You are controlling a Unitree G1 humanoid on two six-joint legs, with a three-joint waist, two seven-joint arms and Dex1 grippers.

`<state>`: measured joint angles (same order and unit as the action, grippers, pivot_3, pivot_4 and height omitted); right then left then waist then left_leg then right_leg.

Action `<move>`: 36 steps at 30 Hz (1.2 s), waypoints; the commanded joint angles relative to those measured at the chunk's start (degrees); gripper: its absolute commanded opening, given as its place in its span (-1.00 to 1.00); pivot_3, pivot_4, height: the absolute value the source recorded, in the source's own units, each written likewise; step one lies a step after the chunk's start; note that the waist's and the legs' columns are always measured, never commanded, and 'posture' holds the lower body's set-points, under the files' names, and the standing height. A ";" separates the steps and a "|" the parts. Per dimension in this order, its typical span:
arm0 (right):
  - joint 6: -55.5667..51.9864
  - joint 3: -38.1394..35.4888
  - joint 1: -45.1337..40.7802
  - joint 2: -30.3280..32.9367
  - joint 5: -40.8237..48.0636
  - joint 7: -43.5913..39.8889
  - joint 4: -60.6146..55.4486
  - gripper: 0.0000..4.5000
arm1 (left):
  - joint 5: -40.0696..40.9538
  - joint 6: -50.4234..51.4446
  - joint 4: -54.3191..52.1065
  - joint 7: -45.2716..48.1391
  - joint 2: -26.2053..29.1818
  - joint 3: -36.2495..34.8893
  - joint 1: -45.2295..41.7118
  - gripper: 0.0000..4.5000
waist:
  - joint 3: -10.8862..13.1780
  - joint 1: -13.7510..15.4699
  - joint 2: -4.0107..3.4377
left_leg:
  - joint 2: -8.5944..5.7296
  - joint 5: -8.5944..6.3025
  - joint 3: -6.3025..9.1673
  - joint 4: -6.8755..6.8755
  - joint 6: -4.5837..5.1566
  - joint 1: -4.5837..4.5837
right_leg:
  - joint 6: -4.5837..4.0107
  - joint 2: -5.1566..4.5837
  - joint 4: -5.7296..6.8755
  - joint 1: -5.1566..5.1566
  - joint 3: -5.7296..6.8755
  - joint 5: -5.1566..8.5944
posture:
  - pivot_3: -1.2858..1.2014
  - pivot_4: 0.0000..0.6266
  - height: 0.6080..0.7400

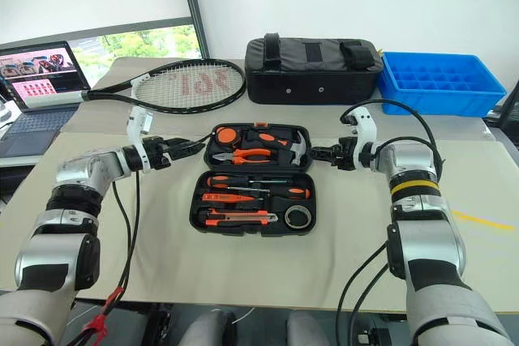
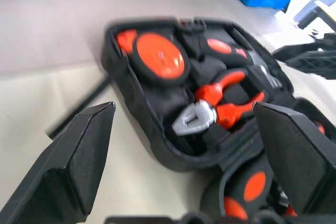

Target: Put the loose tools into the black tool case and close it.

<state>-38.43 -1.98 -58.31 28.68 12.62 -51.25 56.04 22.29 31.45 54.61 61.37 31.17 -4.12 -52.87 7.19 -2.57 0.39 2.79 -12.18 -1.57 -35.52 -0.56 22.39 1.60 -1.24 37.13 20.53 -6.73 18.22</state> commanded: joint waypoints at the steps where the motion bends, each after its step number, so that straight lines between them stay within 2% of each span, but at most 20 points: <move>1: 2.41 -1.20 -2.83 -1.23 0.35 -1.42 1.95 0.05 | -1.62 -0.02 4.68 1.70 -0.78 -0.49 -4.25 1.00 | 0.00 -0.04 0.00 | 0.00 0.00 0.00 0.00 0.00 0.03 | 0.00 0.00 0.01 0.01 0.01 0.00 | 0.03 -0.52 0.51; 8: 3.50 -2.15 -4.12 -2.01 0.52 -3.72 2.93 -0.98 | -3.41 -2.08 10.44 0.73 -2.26 -2.41 -7.37 1.00 | 0.00 -0.22 -0.01 | 0.00 0.00 0.02 0.01 0.00 0.06 | 0.01 -0.01 0.02 0.04 0.05 0.00 | 0.03 -0.52 0.51; 13: 4.33 -2.34 -4.11 -2.12 0.59 -4.92 2.51 -0.98 | -4.91 -2.98 12.71 -0.91 -3.11 -3.07 -8.00 1.00 | 0.00 -0.18 -0.01 | 0.00 0.00 0.02 0.11 -0.01 0.06 | 0.01 -0.01 0.04 0.06 0.06 0.00 | 0.03 -0.52 0.51; 16: 4.39 -2.38 -4.11 -2.14 0.65 -5.56 2.42 -1.00 | -5.78 -3.40 13.73 -2.30 -4.06 -3.25 -8.04 0.68 | 0.00 -0.19 -0.01 | 0.00 0.00 0.02 0.19 -0.01 0.07 | 0.01 -0.01 0.04 0.09 0.06 0.00 | 0.03 -0.52 0.51; 19: 4.74 -2.41 -4.14 -2.23 0.50 -5.38 2.43 -1.00 | -6.56 -4.19 14.26 -2.87 -4.70 -3.38 -8.04 0.24 | 0.00 -0.19 -0.01 | 0.00 0.01 0.03 0.25 -0.01 0.11 | 0.01 -0.01 0.06 0.16 0.07 -0.01 | 0.03 -0.52 0.51; 26: 5.52 -2.34 -3.74 -2.04 0.17 -5.48 2.03 -1.00 | -4.88 -2.93 14.06 -3.18 -5.39 -7.82 -8.73 -0.96 | 0.00 0.00 -0.01 | -0.01 0.03 0.03 0.29 -0.05 0.12 | 0.01 -0.06 0.08 0.20 0.13 -0.01 | 0.03 -0.52 0.51; 36: 10.84 -4.30 -3.59 -1.38 1.32 -6.13 0.94 -1.00 | -5.67 -4.48 8.25 4.57 -4.40 -7.09 -6.53 -0.99 | 0.00 0.00 -0.02 | -0.02 0.09 0.05 0.27 -0.15 0.23 | 0.01 -0.06 0.09 0.26 0.17 -0.01 | 0.03 -0.52 0.51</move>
<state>-31.27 -4.13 -60.38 27.28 12.03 -55.43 60.15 15.77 28.70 67.43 61.98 27.01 -11.38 -58.31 7.18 -2.57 0.37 2.77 -12.08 -1.52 -35.25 -0.73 22.69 1.61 -1.30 37.22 20.85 -6.55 18.20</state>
